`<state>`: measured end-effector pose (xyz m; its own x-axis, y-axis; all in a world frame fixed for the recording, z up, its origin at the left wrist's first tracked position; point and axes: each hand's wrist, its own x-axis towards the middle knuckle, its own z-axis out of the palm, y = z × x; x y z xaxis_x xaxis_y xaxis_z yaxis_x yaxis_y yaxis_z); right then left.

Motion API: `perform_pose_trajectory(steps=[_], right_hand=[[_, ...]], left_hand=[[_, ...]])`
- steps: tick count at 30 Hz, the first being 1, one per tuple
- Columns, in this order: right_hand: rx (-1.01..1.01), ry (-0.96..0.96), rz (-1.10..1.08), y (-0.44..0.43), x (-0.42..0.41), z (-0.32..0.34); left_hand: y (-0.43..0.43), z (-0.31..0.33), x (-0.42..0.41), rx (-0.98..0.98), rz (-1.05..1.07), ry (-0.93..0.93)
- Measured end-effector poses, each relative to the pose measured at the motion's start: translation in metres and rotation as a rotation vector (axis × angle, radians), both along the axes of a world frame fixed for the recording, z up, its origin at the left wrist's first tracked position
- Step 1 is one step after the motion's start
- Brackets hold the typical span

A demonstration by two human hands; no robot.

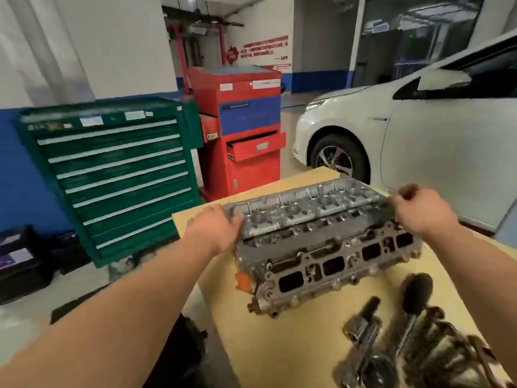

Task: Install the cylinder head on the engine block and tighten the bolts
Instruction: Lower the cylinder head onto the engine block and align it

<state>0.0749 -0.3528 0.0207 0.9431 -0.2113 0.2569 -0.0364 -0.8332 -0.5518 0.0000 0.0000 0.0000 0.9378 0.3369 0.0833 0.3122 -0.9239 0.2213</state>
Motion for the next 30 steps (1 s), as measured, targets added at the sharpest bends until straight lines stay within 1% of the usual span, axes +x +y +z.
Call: perform_pose_trajectory(steps=[2,4,5,7,10,12,14,16,18,21,24,27,30], right_hand=[[-0.065,0.124,-0.028,0.0,0.027,0.004],[-0.11,0.224,-0.011,0.005,0.045,0.006],[-0.14,0.259,0.013,0.008,0.055,0.005],[-0.165,0.346,0.057,0.01,0.074,0.004],[-0.17,0.534,0.161,0.009,0.097,0.003],[-0.165,0.635,0.211,0.005,0.108,0.0],[-0.115,0.702,0.215,-0.002,0.117,-0.002],[-0.098,0.778,0.208,-0.01,0.12,0.0],[-0.146,0.837,0.213,-0.017,0.12,0.0],[-0.212,0.883,0.269,-0.019,0.12,0.003],[-0.23,0.896,0.296,-0.016,0.119,0.004],[-0.221,0.935,0.332,-0.014,0.115,0.012],[-0.3,0.89,0.352,-0.021,0.105,0.007]], left_hand=[[0.0,0.0,0.019,-0.064,0.024,0.126],[0.001,0.002,0.03,-0.224,0.065,0.216],[0.001,0.003,0.035,-0.306,0.08,0.234],[-0.001,0.004,0.04,-0.382,0.102,0.268],[-0.003,0.005,0.037,-0.358,0.119,0.348],[-0.003,0.006,0.037,-0.276,0.068,0.431],[-0.002,0.008,0.038,-0.2,0.014,0.479],[-0.001,0.007,0.04,-0.146,0.002,0.491],[0.001,0.003,0.04,-0.128,0.018,0.472],[0.004,-0.005,0.042,-0.209,0.116,0.414],[0.008,-0.009,0.045,-0.256,0.156,0.373],[0.009,-0.01,0.041,-0.258,0.15,0.351],[0.013,-0.013,0.031,-0.238,0.152,0.312]])
